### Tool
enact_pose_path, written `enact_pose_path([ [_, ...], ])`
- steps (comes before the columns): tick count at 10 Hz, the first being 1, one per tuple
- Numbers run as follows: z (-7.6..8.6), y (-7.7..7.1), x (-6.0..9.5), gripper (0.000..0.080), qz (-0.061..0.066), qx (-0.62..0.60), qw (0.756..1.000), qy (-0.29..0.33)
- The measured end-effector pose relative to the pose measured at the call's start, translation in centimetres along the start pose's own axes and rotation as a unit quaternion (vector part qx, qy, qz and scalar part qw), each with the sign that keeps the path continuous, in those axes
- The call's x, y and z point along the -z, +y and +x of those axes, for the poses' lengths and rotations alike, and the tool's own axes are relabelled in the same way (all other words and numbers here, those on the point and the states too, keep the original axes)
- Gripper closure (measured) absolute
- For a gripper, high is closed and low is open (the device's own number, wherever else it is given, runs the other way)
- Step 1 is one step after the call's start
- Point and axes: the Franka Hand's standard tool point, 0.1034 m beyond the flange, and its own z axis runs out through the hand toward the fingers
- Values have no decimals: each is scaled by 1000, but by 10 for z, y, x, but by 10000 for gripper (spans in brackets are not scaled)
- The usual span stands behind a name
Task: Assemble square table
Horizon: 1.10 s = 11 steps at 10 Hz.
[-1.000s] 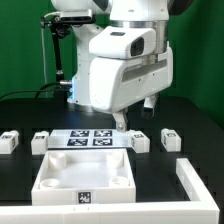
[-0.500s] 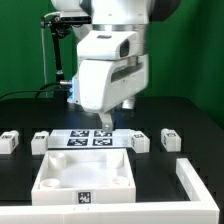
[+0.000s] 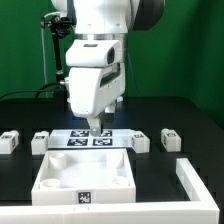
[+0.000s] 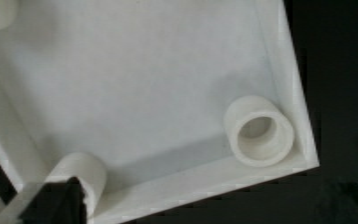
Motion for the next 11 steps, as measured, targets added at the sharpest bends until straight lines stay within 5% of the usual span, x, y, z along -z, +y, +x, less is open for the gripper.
enact_pose_path([
  [2, -24, -3, -15, 149, -12, 98, 995, 4],
  [3, -33, -9, -24, 149, -4, 117, 993, 2],
  [5, -35, -12, -36, 149, -14, 137, 990, 5],
  [11, -23, -49, -79, 149, 34, 115, 993, 9],
])
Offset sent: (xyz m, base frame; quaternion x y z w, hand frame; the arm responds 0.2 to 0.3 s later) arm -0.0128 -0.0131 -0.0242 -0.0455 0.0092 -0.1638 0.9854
